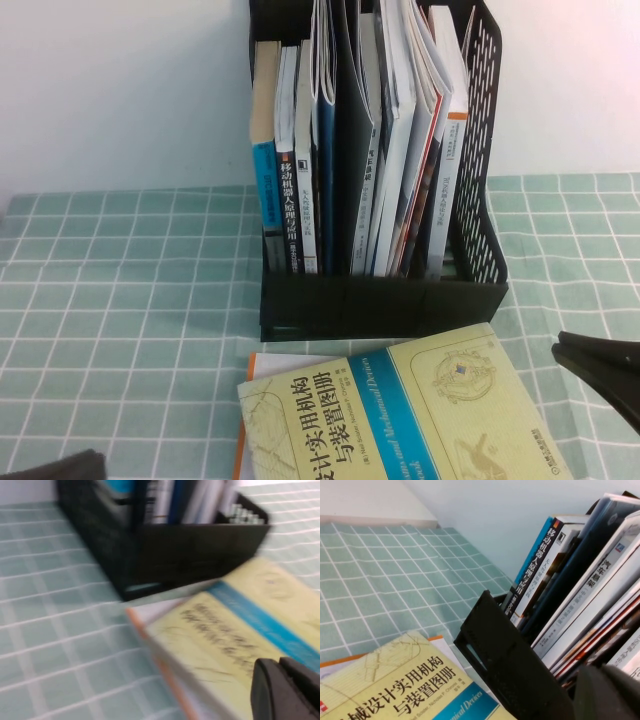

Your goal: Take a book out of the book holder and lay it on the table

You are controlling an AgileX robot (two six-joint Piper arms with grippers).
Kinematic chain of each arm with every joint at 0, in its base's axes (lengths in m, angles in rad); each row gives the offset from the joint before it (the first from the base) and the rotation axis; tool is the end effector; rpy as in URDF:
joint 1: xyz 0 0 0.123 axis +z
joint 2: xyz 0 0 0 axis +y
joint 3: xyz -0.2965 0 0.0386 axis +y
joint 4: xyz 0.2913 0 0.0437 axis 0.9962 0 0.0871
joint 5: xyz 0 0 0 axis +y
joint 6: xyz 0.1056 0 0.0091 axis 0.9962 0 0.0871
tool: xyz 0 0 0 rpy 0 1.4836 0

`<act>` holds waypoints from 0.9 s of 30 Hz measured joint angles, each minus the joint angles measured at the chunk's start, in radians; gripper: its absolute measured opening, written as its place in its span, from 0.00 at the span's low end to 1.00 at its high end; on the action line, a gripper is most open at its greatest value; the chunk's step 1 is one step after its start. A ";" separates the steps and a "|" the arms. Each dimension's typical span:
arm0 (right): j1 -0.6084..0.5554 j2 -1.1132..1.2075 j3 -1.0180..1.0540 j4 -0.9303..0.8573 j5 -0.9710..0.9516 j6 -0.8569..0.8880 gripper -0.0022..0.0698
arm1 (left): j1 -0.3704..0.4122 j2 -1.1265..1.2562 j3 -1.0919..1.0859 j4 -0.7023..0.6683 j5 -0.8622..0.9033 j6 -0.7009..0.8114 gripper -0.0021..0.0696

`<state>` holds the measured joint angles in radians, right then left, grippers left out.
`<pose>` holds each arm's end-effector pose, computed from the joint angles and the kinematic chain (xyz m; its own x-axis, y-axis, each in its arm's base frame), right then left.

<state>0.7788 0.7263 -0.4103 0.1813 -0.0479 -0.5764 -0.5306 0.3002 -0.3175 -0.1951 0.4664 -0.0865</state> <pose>0.1420 0.1389 0.2805 0.1495 -0.3935 -0.9071 -0.6922 0.6135 -0.3802 0.0968 -0.0675 0.2595 -0.4374 -0.0416 -0.8983 0.4779 0.8354 -0.2714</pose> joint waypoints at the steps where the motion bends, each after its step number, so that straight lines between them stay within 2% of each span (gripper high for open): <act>1: 0.000 0.000 0.000 0.000 0.000 0.000 0.03 | 0.039 -0.012 0.013 0.021 -0.004 0.004 0.02; 4: 0.000 0.000 0.000 0.005 0.002 0.000 0.03 | 0.169 -0.056 0.071 0.081 -0.064 0.007 0.02; 8: 0.000 0.000 0.000 0.007 0.003 0.000 0.03 | 0.346 -0.126 0.221 0.117 -0.228 0.008 0.02; 10: 0.000 0.000 0.000 0.007 0.003 0.000 0.03 | 0.412 -0.167 0.294 0.134 -0.303 0.008 0.02; 12: 0.000 0.000 0.000 0.007 0.003 0.000 0.03 | 0.473 -0.218 0.334 0.143 -0.304 0.008 0.02; 18: 0.000 0.000 0.000 0.007 0.005 0.001 0.03 | 0.585 -0.309 0.341 0.128 -0.139 0.010 0.03; 27: 0.000 0.018 0.000 0.007 0.024 0.001 0.03 | 0.602 -0.311 0.341 0.105 -0.128 0.010 0.03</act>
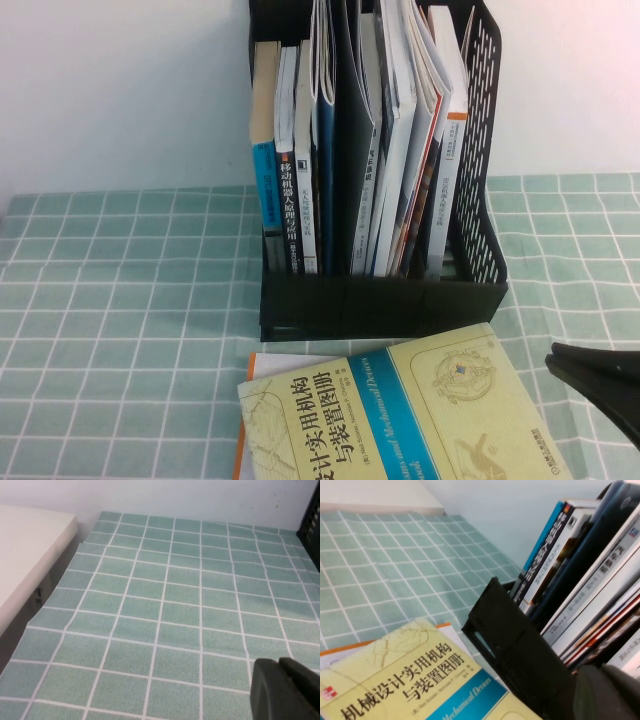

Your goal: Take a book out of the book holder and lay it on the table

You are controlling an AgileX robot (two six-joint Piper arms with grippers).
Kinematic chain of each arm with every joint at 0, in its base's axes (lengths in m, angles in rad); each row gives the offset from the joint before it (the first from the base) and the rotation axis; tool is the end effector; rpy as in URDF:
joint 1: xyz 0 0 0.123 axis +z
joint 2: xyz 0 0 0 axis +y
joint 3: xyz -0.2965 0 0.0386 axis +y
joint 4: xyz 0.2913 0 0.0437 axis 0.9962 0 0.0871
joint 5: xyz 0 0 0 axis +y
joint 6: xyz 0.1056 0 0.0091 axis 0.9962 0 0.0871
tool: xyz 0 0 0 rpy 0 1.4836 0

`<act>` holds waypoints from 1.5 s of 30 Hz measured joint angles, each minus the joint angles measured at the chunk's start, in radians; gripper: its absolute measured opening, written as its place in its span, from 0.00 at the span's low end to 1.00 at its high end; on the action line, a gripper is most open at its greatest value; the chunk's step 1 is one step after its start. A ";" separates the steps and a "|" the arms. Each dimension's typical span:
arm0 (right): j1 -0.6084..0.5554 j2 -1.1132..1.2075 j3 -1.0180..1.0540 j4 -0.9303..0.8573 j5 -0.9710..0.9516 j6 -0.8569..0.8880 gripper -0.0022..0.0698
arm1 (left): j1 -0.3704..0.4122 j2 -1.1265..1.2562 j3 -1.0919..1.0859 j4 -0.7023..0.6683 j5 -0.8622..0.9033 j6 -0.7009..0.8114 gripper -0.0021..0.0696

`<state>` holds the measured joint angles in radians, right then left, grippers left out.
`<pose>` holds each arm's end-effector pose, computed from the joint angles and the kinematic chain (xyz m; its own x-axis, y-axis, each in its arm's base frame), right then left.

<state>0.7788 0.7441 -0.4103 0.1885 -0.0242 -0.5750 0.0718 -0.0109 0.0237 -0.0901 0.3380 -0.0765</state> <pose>0.1433 0.1408 0.2745 0.1179 -0.4133 -0.9029 -0.7070 0.6036 -0.3686 0.0972 0.0038 0.1707 -0.2484 -0.1790 -0.9520 -0.0840 0.9830 -0.1630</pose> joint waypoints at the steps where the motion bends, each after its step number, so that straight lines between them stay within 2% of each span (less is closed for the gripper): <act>1: 0.000 0.000 0.000 0.000 0.006 0.000 0.03 | 0.000 0.000 0.000 0.000 0.000 0.000 0.03; 14: -0.024 -0.010 0.000 -0.010 0.055 -0.029 0.03 | 0.000 0.000 0.000 0.000 0.002 0.000 0.03; 16: -0.083 -0.044 0.000 -0.019 0.089 -0.042 0.03 | 0.000 0.000 0.000 0.000 0.002 0.000 0.03; 22: -0.381 -0.200 0.019 -0.003 0.198 0.037 0.03 | 0.002 0.000 0.000 -0.002 0.004 0.000 0.03; 30: -0.652 -0.478 0.230 0.010 0.218 0.069 0.03 | 0.002 -0.001 0.000 -0.004 0.005 0.000 0.03; 37: -0.806 -0.730 0.412 0.028 0.219 0.088 0.03 | 0.002 -0.001 0.000 -0.004 0.005 0.000 0.03; 42: -0.880 -0.756 0.439 0.028 0.376 0.099 0.03 | 0.002 -0.001 0.000 -0.004 0.005 0.000 0.03; 45: -0.899 -0.756 0.439 0.028 0.399 0.099 0.03 | 0.002 -0.001 0.000 -0.004 0.005 0.000 0.03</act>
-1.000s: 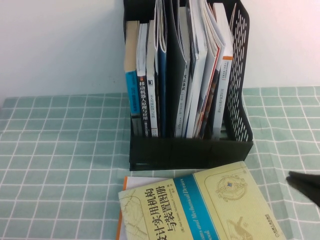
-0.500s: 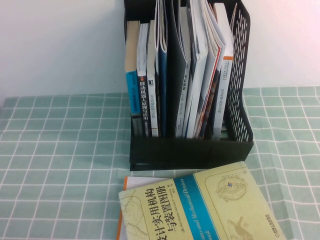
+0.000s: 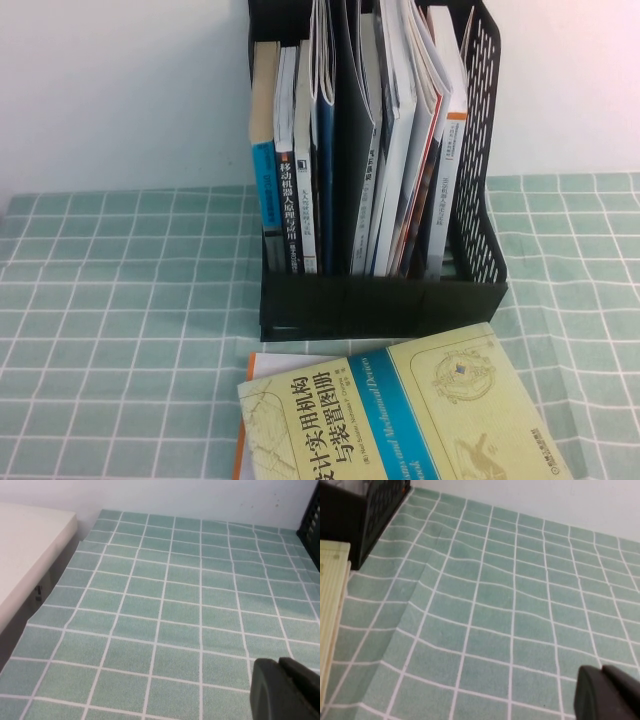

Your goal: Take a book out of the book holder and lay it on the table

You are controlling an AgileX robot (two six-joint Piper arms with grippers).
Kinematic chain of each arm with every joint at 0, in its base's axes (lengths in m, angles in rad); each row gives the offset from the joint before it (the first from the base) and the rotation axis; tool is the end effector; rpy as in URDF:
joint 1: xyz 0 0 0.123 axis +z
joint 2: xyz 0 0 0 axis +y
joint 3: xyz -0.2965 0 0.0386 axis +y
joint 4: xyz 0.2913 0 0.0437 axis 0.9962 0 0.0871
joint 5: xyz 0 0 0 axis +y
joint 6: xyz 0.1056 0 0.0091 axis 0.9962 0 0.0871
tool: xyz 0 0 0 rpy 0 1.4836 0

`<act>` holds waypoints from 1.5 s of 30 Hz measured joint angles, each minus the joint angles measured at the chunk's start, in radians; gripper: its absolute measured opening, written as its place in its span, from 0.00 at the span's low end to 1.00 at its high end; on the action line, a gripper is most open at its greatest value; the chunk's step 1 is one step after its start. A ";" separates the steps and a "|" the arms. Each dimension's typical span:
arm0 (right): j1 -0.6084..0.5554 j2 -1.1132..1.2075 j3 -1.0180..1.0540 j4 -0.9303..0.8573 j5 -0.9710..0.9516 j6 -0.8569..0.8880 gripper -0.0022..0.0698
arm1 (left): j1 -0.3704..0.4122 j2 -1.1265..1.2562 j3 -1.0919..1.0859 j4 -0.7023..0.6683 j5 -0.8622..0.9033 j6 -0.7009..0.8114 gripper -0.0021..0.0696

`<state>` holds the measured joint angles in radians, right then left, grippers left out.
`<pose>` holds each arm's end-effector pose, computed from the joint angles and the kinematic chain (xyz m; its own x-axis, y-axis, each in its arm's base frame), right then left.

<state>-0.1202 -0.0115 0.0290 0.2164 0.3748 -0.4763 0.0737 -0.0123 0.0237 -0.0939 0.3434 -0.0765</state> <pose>0.0964 -0.0032 0.1657 -0.2920 -0.2369 -0.9266 -0.0355 0.9708 -0.2370 0.0970 0.0038 0.1703 -0.2517 -0.1831 -0.9503 -0.0857 0.9823 -0.1666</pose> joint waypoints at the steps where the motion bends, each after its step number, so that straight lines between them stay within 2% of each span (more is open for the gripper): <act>1: -0.002 0.000 0.000 0.000 0.000 0.000 0.03 | 0.000 0.000 0.000 0.000 0.000 0.000 0.03; 45: -0.006 0.000 0.000 0.070 0.009 0.005 0.03 | 0.000 0.000 0.000 0.000 0.000 -0.015 0.03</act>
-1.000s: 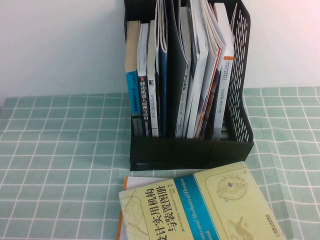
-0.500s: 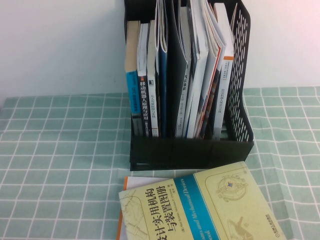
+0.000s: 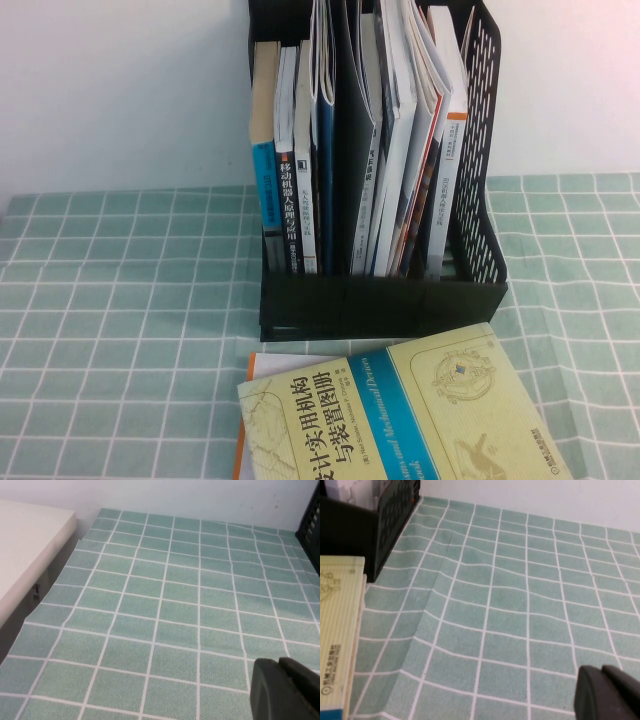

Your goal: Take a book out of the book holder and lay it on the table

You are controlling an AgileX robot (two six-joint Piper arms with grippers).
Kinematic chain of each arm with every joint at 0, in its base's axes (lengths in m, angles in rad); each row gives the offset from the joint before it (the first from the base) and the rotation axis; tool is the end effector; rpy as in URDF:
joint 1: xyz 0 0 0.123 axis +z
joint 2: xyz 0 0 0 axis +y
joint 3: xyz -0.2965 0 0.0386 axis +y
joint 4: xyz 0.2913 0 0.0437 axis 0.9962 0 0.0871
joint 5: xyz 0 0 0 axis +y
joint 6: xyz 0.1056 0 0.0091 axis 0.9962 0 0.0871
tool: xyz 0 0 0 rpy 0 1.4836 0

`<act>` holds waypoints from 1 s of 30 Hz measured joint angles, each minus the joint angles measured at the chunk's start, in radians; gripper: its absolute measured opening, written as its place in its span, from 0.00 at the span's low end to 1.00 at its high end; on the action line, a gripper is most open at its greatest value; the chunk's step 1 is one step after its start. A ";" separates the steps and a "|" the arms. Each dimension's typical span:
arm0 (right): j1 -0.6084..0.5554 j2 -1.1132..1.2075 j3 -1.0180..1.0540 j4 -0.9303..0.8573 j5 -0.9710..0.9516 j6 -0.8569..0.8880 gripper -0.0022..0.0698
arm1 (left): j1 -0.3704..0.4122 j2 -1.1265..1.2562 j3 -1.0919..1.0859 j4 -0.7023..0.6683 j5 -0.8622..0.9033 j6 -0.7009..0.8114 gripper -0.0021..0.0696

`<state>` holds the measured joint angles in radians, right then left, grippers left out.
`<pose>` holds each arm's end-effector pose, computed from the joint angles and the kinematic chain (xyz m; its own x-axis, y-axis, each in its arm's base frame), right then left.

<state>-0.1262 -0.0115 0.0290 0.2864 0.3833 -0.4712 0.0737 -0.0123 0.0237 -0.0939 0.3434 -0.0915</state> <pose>0.0964 -0.0009 0.1656 -0.2916 -0.1666 -0.9419 -0.0349 0.9859 -0.1636 0.0970 0.0038 0.1703 -0.2504 -0.1979 -0.9477 -0.0895 0.9794 -0.1808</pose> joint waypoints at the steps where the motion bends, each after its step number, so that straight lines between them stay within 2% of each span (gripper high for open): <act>1: 0.000 0.000 0.000 0.000 0.000 0.000 0.03 | 0.000 0.000 0.000 0.000 0.000 0.000 0.03; 21: 0.000 0.000 0.000 0.002 0.001 0.000 0.03 | -0.002 0.000 0.000 0.000 0.000 0.000 0.03; 30: 0.000 0.000 0.000 0.002 0.001 0.000 0.03 | -0.090 0.000 0.000 0.000 0.000 0.000 0.03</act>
<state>-0.1262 -0.0115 0.0290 0.2879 0.3840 -0.4712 -0.0166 -0.0123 0.0237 -0.0939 0.3434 -0.0915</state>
